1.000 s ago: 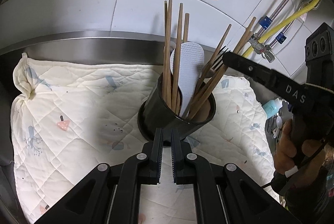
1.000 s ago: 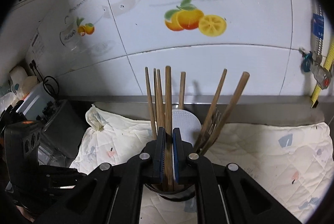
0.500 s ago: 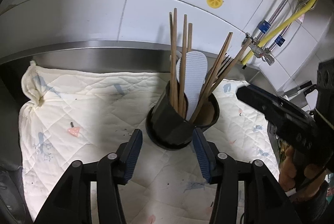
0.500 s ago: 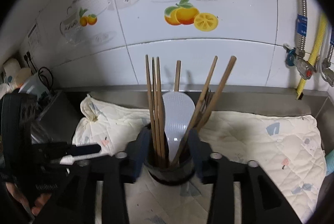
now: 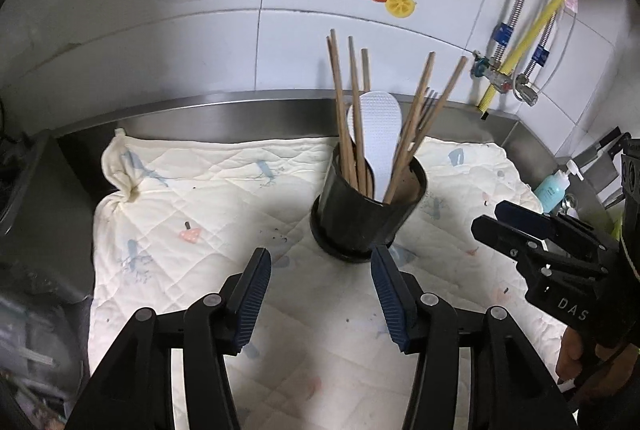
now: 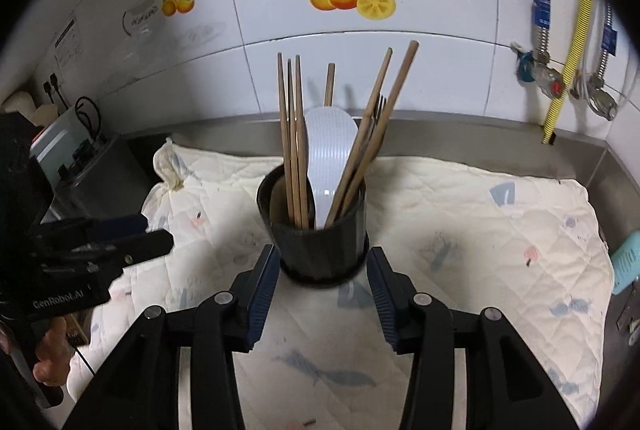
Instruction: Organize utensils
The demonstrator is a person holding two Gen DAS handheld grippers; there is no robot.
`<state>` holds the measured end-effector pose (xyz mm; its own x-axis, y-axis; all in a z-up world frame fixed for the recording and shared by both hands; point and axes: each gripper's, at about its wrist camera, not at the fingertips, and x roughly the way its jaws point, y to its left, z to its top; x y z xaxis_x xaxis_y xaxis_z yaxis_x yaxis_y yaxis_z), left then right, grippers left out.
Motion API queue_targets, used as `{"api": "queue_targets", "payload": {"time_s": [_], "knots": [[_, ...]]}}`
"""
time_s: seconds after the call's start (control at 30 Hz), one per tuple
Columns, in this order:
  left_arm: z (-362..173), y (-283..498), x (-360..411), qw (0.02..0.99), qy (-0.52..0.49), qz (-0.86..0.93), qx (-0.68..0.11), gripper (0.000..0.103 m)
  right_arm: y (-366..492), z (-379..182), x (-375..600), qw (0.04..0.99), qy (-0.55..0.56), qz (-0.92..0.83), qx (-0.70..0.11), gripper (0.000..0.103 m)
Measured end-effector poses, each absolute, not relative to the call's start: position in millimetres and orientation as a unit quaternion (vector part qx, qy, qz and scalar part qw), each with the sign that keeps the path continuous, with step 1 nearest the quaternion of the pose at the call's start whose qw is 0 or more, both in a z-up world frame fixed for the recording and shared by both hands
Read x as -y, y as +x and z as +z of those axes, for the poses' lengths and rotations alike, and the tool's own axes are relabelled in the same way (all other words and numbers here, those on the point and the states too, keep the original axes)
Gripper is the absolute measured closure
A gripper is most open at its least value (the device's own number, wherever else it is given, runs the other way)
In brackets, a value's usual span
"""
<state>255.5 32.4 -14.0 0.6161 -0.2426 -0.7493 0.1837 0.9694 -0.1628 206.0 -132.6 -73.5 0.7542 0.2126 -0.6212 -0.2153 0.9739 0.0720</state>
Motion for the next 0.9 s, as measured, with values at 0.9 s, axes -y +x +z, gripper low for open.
{"api": "queue_targets", "payload": {"time_s": [0.9], "knots": [[3.4, 112.7, -16.8, 0.916, -0.042, -0.038, -0.397, 0.032, 89.0, -77.5, 145.5, 0.943, -0.034, 0.124, -0.308, 0.04]]}}
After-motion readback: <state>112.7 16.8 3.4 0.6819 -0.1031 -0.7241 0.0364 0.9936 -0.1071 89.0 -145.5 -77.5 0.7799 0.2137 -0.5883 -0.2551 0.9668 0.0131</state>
